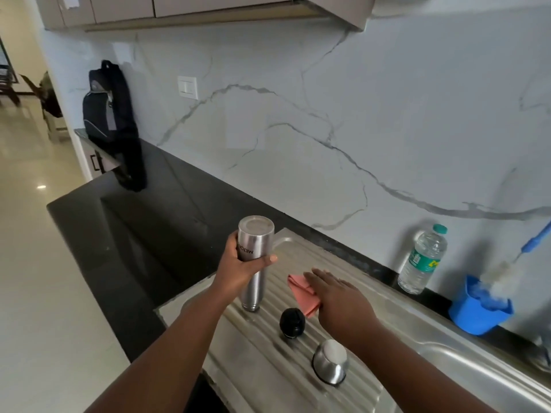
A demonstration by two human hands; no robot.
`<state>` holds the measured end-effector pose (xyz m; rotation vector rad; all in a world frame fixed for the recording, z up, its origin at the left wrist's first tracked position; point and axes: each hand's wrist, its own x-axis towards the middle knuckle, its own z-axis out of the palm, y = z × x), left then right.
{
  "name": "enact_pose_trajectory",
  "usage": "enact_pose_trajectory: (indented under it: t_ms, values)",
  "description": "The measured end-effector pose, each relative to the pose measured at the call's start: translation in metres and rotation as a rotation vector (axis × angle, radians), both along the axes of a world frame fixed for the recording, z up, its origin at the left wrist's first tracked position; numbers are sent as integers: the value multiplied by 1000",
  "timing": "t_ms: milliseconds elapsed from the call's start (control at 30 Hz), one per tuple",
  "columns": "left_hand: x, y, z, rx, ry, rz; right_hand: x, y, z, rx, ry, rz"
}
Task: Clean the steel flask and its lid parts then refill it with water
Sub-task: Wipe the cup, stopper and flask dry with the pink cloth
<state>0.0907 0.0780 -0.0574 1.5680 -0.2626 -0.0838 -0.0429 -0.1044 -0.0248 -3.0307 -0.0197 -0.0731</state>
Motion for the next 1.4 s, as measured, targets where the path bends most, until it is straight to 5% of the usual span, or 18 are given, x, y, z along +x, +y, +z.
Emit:
enact_pose_trajectory:
  t_ms: [467, 533, 633, 767, 1067, 1400]
  values:
    - [-12, 1, 4, 77, -10, 132, -7, 3, -6, -33, 34, -27]
    - [-26, -2, 17, 177, -138, 271, -13, 0, 0, -44, 20, -56]
    - [-59, -19, 39, 341, -564, 333, -27, -7, 6, -39, -5, -118]
    - [-95, -68, 44, 488, -897, 82, -58, -27, 10, -52, -52, -211]
    - [-184, -171, -12, 629, -1020, -485, -192, -95, 7, -86, -23, -605]
    - [-327, -279, -33, 785, -1133, -874, -406, -162, -1, -20, -68, -1091]
